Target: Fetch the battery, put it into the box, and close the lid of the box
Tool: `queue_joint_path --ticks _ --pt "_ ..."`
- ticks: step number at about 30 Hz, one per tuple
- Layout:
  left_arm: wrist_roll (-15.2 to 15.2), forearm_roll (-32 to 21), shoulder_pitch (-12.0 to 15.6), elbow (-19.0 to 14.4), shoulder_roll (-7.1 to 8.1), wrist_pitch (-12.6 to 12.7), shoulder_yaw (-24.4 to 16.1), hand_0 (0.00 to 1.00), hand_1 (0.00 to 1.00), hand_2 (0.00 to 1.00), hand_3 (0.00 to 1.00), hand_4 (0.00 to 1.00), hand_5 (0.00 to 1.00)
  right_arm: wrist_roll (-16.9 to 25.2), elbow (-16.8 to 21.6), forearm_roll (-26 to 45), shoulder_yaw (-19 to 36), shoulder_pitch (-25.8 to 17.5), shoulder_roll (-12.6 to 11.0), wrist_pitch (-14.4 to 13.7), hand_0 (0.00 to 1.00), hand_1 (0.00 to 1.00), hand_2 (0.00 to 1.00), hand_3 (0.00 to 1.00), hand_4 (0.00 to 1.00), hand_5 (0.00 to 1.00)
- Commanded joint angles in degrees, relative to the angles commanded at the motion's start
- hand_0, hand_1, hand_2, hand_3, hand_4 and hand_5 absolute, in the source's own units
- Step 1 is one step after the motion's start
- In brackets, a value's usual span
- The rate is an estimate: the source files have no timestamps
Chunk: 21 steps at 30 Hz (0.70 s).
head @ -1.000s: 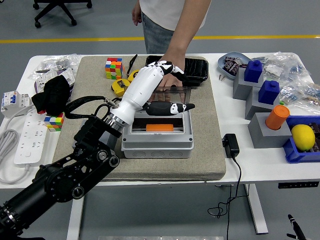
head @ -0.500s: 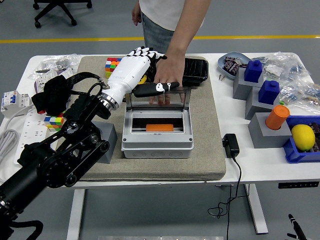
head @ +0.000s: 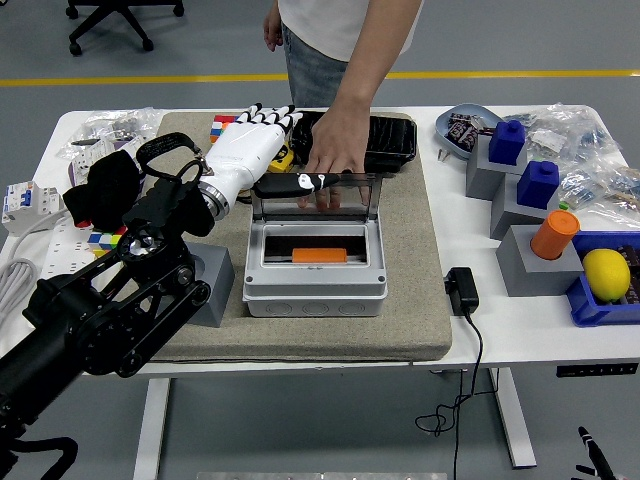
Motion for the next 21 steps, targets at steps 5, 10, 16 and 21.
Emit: queue_joint_path --ticks 5,10,16,21 --pt "3.79 -0.09 0.48 -3.94 0.67 -5.26 1.17 0.998 0.998 0.872 0.735 0.998 0.998 0.04 0.00 0.06 -0.12 -0.13 0.02 0.02 0.859 0.746 0.748 0.806 0.998 0.998" --pt "4.51 -0.29 0.93 -6.66 1.30 -6.14 2.26 0.998 0.998 0.875 0.705 0.998 0.998 0.00 0.00 0.09 -0.12 -0.23 0.05 0.01 0.859 0.747 0.748 0.806 0.998 0.998" --pt "4.40 -0.70 1.42 -8.22 1.59 -6.52 2.72 0.998 0.998 0.880 0.698 0.998 0.998 -0.01 0.00 0.26 -0.21 -0.18 -0.06 -0.02 0.859 0.747 0.748 0.806 0.998 0.998" --pt "4.13 -1.03 1.83 -8.95 1.68 -6.39 2.81 0.998 0.998 0.880 0.698 0.998 0.998 0.04 0.00 0.56 -0.36 -0.09 -0.07 -0.05 0.859 0.747 0.748 0.806 0.998 0.998"
